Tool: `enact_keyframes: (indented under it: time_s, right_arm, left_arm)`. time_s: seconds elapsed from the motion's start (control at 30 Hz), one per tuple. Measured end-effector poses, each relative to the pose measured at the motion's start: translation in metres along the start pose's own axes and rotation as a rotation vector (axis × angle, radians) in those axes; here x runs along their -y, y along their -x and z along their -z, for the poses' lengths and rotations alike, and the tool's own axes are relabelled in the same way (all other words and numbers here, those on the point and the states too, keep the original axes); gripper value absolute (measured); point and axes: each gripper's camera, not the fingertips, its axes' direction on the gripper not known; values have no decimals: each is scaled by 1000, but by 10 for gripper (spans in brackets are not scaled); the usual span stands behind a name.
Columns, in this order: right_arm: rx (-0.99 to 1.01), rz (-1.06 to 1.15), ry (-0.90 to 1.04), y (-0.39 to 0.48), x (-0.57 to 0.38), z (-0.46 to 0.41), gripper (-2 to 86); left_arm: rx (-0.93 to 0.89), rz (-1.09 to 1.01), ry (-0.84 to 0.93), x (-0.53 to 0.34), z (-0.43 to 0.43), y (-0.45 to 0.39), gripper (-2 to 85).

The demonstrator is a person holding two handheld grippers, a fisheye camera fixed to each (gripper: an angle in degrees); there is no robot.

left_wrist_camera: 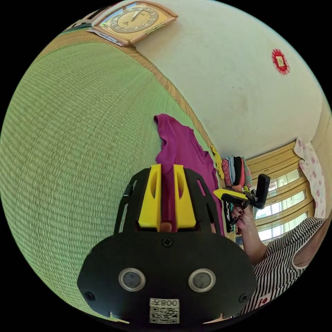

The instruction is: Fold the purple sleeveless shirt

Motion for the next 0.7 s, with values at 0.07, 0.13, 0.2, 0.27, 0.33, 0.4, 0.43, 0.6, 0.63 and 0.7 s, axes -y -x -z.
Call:
enact_keyframes:
  time_s: [0.07,0.13,0.2,0.27,0.33,0.4,0.43,0.6,0.63,0.7]
  right_arm:
    - [9,16,14,9,20,-8,3]
    - [8,33,29,18,41,-14,3]
    - [-19,71,43,30,69,-19,4]
    - [-54,102,46,40,93,-22,5]
    - [-81,135,42,51,118,-24,7]
    - [-127,170,27,66,154,-26,13]
    - [-135,181,20,70,163,-26,16]
    - [-165,297,25,116,234,-37,60]
    - [-168,310,28,122,241,-39,61]
    - [-218,364,56,145,262,-49,65]
  left_arm:
    - [2,-21,17,7,8,8,48]
    - [-21,-27,22,12,12,15,32]
    - [-38,-38,28,15,16,21,22]
    - [-55,-53,22,17,23,27,16]
    - [-62,-61,26,19,28,31,14]
    - [-77,-76,38,22,32,34,12]
    - [-82,-82,39,23,35,37,11]
    - [-70,-102,23,25,50,42,10]
    - [-59,-107,20,26,54,43,10]
    - [-50,-114,13,27,60,45,10]
